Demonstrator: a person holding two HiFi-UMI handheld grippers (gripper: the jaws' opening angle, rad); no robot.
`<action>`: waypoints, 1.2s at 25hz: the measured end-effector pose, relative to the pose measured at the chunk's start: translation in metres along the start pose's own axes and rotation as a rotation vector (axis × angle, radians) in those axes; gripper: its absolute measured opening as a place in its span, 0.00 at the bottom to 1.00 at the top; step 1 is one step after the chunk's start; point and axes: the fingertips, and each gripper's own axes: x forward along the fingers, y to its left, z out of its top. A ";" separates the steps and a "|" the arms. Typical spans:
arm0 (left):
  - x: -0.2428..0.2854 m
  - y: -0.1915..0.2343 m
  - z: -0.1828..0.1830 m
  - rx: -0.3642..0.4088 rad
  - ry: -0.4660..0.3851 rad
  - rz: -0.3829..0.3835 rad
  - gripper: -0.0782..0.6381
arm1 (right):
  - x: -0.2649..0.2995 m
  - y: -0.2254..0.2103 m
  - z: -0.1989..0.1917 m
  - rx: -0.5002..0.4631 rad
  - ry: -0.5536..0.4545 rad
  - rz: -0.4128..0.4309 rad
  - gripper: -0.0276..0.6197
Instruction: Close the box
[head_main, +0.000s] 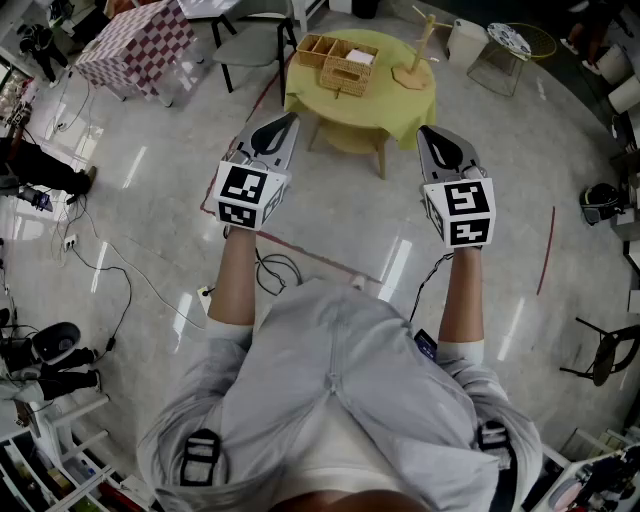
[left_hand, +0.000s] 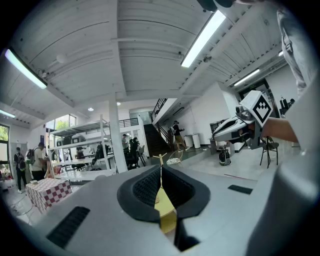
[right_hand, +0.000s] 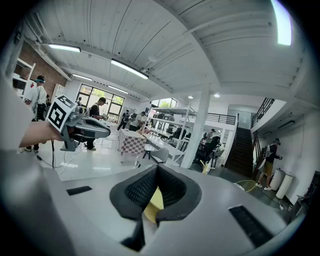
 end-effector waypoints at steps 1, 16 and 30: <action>0.003 -0.001 -0.001 -0.004 0.002 -0.002 0.16 | 0.000 -0.003 -0.001 0.003 -0.002 -0.003 0.08; 0.049 -0.040 -0.004 -0.026 0.036 0.035 0.16 | 0.003 -0.054 -0.035 0.040 -0.018 0.087 0.08; 0.121 -0.024 -0.025 -0.039 0.071 0.037 0.16 | 0.069 -0.096 -0.062 0.060 -0.015 0.130 0.08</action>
